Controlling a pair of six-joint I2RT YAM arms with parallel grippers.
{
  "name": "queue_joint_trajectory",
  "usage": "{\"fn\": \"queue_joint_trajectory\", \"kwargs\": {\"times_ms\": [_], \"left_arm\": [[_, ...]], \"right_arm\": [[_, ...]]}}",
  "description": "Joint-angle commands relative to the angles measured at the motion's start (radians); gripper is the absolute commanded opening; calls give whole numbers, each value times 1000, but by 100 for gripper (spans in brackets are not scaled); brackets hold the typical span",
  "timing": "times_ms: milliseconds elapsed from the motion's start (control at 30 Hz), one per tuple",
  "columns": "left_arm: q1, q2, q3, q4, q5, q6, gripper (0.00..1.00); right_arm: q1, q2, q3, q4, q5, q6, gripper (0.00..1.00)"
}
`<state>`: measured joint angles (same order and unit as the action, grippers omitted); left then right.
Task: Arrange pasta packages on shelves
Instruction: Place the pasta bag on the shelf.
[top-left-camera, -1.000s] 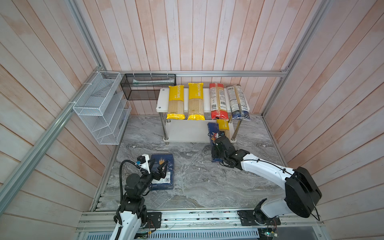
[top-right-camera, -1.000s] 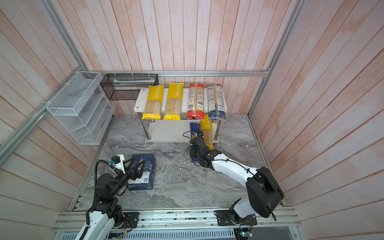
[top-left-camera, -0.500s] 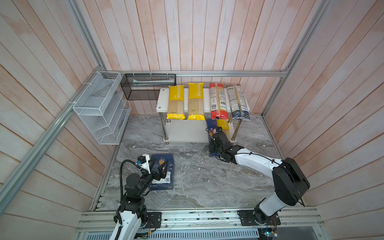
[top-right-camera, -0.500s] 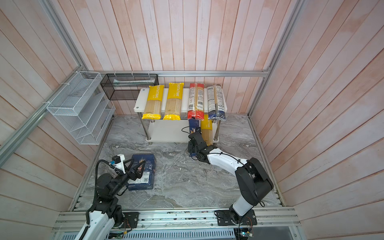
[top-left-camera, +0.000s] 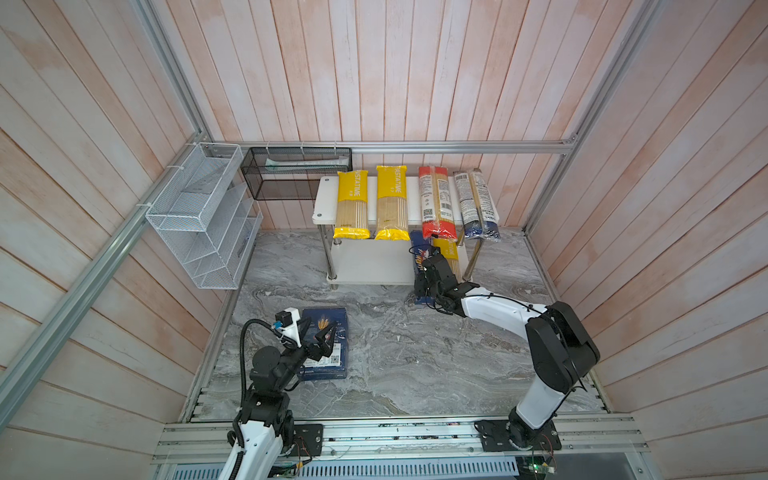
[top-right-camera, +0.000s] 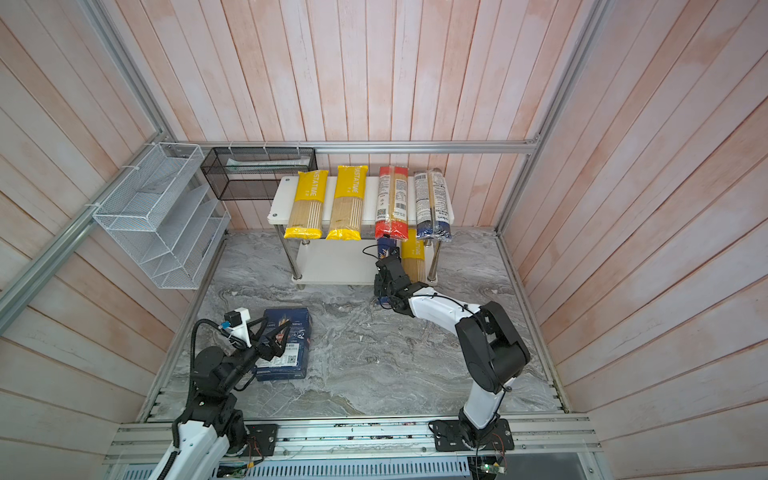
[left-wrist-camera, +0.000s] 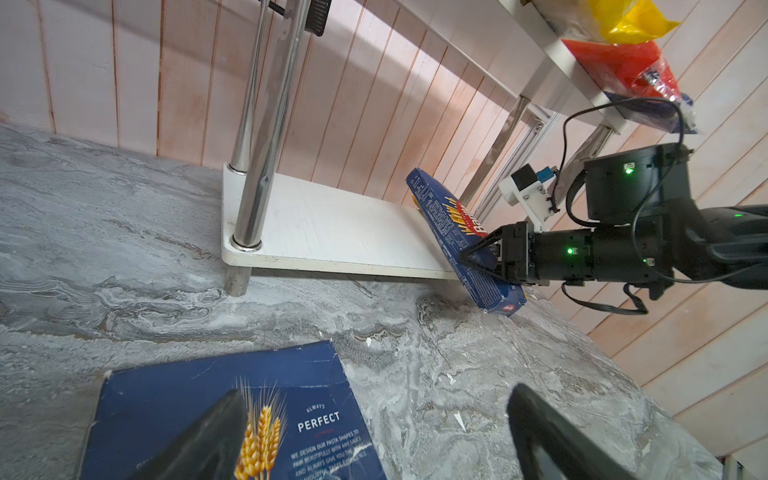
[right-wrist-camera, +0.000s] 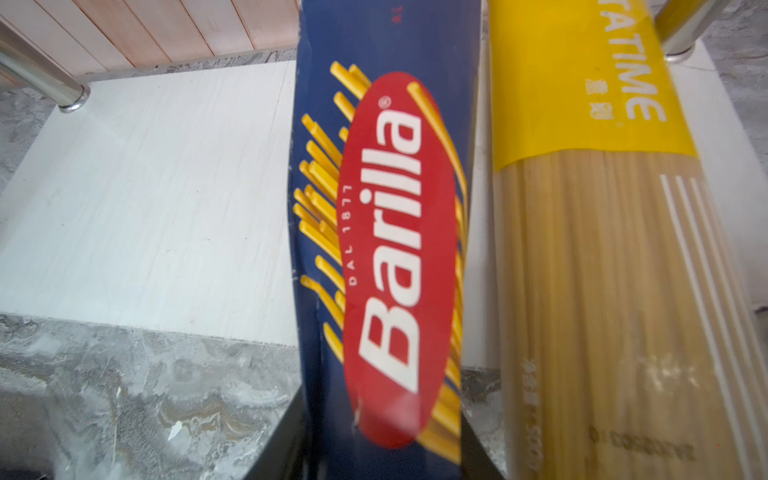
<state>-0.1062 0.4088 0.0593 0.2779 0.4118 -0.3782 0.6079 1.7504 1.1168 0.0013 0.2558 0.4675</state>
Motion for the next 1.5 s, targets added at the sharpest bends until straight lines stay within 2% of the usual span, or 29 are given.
{"fn": "queue_joint_trajectory", "kwargs": {"times_ms": [0, 200, 267, 400, 667, 833, 1067, 1333, 1467], "left_arm": [[2, 2, -13, 26, 9, 16, 100], [3, 4, -12, 27, 9, 17, 100], [3, 4, -12, 26, 9, 16, 100], [3, 3, -12, 26, 9, 18, 100], [3, 3, -12, 26, 9, 18, 100], [3, 1, -12, 23, 9, 17, 100], [2, -2, -11, 21, 9, 18, 100], [3, -35, -15, 3, 1, 16, 100], [3, -42, -16, -1, -1, 16, 100]], "right_arm": [[-13, 1, 75, 136, 6, 2, 29], [-24, 24, 77, 138, 1, 32, 35], [-26, 30, 75, 137, -3, 42, 41], [-27, 31, 70, 138, -10, 51, 46], [-29, 19, 69, 123, -14, 56, 61], [-27, -9, 41, 110, -40, 58, 64], [-14, -130, -73, 80, -33, 60, 66], [74, -326, -119, -121, 96, 84, 67], [120, -422, -156, -212, 68, 115, 68]]}}
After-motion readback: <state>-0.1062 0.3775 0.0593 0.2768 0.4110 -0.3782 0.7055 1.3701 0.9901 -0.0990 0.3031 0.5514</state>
